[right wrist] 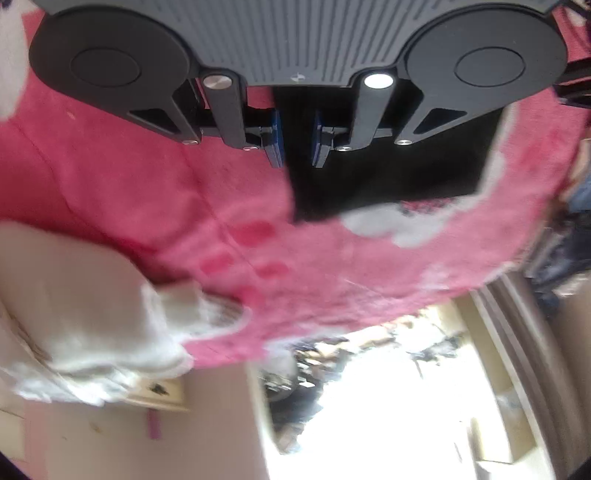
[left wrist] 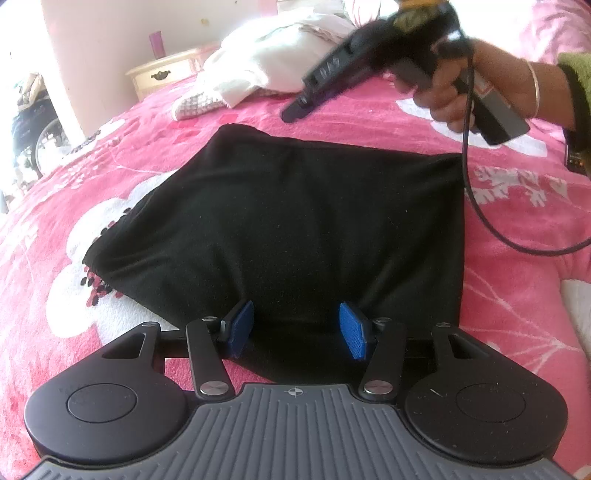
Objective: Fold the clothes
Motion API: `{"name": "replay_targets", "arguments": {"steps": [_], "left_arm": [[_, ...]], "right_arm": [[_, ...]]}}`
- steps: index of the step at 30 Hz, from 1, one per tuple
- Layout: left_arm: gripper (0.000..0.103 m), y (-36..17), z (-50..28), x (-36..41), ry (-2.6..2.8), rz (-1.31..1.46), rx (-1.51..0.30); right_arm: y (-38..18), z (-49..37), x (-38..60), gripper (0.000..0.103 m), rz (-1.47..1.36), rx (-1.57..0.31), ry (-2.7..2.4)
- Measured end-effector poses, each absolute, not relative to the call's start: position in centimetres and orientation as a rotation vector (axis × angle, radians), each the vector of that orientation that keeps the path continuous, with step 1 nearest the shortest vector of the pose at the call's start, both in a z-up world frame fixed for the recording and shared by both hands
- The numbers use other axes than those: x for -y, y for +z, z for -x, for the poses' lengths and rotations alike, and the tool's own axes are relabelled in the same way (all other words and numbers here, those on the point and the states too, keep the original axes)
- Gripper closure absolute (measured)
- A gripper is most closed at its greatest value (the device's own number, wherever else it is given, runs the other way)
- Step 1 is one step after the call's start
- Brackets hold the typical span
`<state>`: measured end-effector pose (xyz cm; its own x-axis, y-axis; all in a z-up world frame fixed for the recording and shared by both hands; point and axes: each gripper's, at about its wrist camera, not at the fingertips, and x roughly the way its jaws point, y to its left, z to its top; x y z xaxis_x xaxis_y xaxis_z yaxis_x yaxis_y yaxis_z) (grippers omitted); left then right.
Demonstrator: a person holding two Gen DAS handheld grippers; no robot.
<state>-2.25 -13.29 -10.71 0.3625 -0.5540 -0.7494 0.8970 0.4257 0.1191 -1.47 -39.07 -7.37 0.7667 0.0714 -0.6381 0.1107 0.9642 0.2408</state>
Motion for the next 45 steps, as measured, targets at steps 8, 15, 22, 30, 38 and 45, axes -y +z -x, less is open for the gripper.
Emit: {"name": "replay_targets", "arguments": {"steps": [8, 15, 22, 30, 38, 45], "left_arm": [[0.051, -10.8, 2.3, 13.1, -1.004, -0.571, -0.691], [0.051, -10.8, 2.3, 13.0, -1.004, -0.56, -0.694], [0.051, -11.0, 2.1, 12.9, -1.006, -0.554, -0.694], [0.051, -11.1, 1.9, 12.7, -1.007, -0.536, -0.703], [0.051, -11.1, 1.9, 12.7, -1.012, -0.531, -0.702], [0.05, -11.1, 1.8, 12.8, -1.014, -0.526, -0.704]], "right_arm": [[-9.7, -3.0, 37.8, 0.092, -0.214, -0.79, 0.075], [-7.6, -3.6, 39.3, 0.086, -0.241, -0.711, 0.049], [-10.4, -8.1, 39.0, 0.092, -0.258, -0.788, 0.08], [-7.3, -8.6, 37.8, 0.084, -0.293, -0.753, 0.242], [-11.0, -12.7, 34.4, 0.086, -0.276, -0.851, 0.269], [-7.0, -7.5, 37.5, 0.082, -0.386, -0.763, 0.192]]}}
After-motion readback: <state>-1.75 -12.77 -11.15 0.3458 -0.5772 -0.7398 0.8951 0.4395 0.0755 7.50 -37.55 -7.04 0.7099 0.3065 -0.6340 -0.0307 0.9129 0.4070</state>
